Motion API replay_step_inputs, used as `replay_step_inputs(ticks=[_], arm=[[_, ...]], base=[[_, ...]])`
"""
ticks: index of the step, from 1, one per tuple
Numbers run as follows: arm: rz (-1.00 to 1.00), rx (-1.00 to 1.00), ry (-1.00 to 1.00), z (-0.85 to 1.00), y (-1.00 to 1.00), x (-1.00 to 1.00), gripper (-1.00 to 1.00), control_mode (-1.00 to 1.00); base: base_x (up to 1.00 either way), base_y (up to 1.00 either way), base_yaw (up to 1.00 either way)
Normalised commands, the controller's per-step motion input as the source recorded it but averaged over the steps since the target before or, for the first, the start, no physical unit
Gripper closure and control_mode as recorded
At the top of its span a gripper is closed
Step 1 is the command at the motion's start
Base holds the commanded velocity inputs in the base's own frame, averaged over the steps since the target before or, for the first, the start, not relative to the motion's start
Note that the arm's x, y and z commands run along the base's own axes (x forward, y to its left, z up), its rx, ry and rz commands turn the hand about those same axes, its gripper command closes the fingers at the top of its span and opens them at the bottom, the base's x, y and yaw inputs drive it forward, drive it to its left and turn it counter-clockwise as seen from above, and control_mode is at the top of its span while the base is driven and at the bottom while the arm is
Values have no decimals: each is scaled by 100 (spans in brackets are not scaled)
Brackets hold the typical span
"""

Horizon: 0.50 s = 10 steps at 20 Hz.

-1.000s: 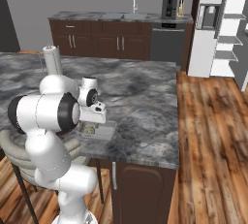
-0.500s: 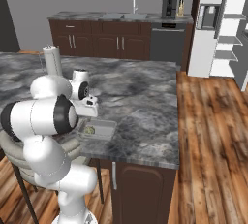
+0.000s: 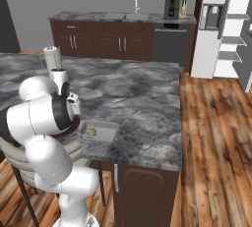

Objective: Place two dumplings into each of the tupperware containers and then place the containers in the fridge.

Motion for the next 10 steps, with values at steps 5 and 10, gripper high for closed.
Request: replay_step_inputs(ticks=[5,10], arm=[[2,7,-8,-2,52,0,-100,-100],[3,0,0,-14,66,0,-100,-100]], base=[[0,0,0],[0,0,0]])
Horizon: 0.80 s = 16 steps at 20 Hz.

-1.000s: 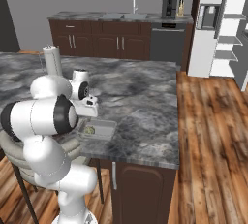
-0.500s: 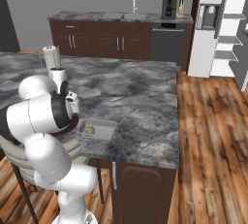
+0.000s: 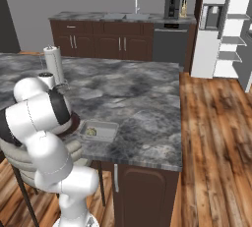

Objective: Place two dumplings into each of the tupperware containers and then place the containers in the fridge.

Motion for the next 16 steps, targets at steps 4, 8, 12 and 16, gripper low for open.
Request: replay_step_inputs(ticks=[4,8,12,16], arm=[[0,0,0,-18,26,0,-100,-100],[0,0,0,-6,0,6,-100,-100],[0,0,-2,-30,0,12,-100,-100],[0,0,-2,-25,1,13,-100,-100]], base=[[0,0,0],[0,0,0],[0,0,0],[0,0,0]])
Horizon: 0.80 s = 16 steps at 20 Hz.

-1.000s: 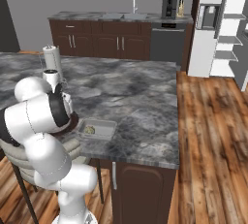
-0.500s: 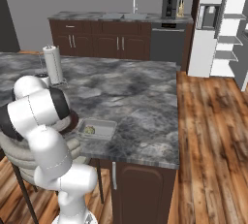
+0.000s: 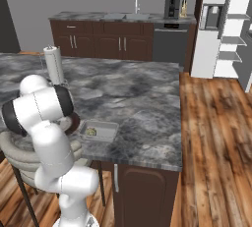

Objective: Place two dumplings into each of the tupperware containers and then place the containers in the fridge.

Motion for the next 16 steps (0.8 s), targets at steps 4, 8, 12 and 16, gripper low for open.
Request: replay_step_inputs(ticks=[4,8,12,16], arm=[[0,0,0,-9,2,21,-100,-100],[0,0,0,-26,3,25,-100,-100],[0,0,0,-21,11,6,100,-100],[0,0,0,-3,3,1,100,-100]], base=[[0,0,0],[0,0,0],[0,0,0],[0,0,0]])
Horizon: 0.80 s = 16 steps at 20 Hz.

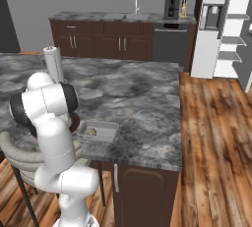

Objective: Place two dumplings into each of the tupperware containers and then place the containers in the fridge.

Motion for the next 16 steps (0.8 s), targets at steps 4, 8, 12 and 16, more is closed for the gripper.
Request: replay_step_inputs(ticks=[4,8,12,16], arm=[[0,0,0,4,-23,0,100,-100],[0,0,0,46,-61,-1,100,-100],[0,-2,0,37,-77,-9,100,-100],[-1,-2,5,18,-94,0,100,-100]], base=[[0,0,0],[0,0,0],[0,0,0],[0,0,0]])
